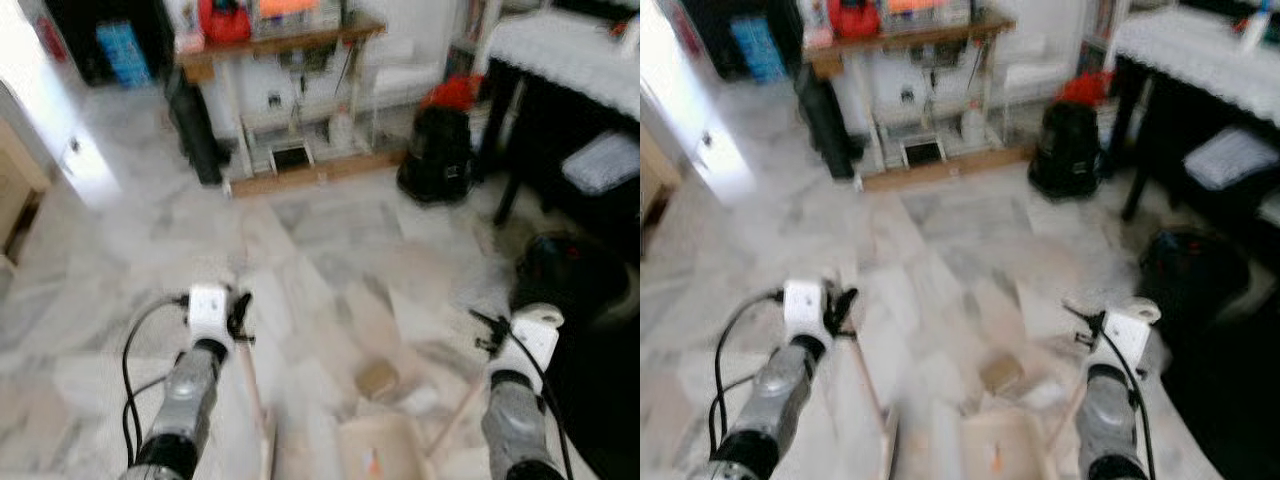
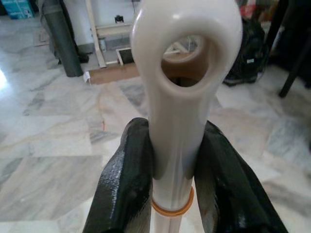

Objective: Sweep floor

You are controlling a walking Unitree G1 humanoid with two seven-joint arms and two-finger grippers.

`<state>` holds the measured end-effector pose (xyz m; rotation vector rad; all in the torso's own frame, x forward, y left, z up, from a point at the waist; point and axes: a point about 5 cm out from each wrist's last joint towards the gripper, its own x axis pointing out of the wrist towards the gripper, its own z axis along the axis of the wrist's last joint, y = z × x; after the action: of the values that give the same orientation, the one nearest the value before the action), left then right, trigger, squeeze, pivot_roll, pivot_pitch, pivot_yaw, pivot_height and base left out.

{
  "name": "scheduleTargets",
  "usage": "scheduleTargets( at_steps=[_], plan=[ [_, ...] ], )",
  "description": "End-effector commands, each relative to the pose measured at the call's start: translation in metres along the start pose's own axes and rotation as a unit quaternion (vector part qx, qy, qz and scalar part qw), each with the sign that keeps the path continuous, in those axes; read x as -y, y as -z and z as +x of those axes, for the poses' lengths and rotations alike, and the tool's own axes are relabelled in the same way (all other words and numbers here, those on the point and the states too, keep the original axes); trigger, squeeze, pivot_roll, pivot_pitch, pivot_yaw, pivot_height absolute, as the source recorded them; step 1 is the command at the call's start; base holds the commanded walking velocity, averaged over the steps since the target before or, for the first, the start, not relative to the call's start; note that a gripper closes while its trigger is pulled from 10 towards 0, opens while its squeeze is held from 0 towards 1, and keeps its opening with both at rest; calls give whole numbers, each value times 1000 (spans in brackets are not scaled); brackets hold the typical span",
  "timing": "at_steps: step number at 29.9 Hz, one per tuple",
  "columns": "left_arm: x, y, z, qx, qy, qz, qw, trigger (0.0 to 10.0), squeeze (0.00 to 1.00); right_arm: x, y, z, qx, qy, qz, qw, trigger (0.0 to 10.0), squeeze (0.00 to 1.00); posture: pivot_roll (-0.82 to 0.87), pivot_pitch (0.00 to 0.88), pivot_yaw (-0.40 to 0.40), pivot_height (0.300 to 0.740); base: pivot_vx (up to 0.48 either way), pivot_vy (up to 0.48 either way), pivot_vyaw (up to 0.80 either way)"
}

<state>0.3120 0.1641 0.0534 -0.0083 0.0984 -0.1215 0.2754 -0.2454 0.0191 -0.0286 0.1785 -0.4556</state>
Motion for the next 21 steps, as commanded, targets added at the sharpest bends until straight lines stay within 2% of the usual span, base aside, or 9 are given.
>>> scheduleTargets(
  at_steps=[1, 7, 21],
  plan=[
    [-9, -7, 1, 16, -11, 9, 1000, 10000, 0, -11, -9, 3, 20, -11, 15, 1000, 10000, 0, -79, 0, 28, 740, 435, 0, 0],
    [-8, -7, 1, 18, -12, 7, 1000, 10000, 0, -10, -11, 3, 24, -8, 15, 1000, 10000, 0, -84, 0, 29, 740, 409, 0, 0],
    [-7, -7, 1, 17, -10, 5, 1000, 10000, 0, 6, -15, 5, 44, 30, 4, 999, 10000, 0, -92, 0, 35, 740, 0, 0, 0]
  ],
)
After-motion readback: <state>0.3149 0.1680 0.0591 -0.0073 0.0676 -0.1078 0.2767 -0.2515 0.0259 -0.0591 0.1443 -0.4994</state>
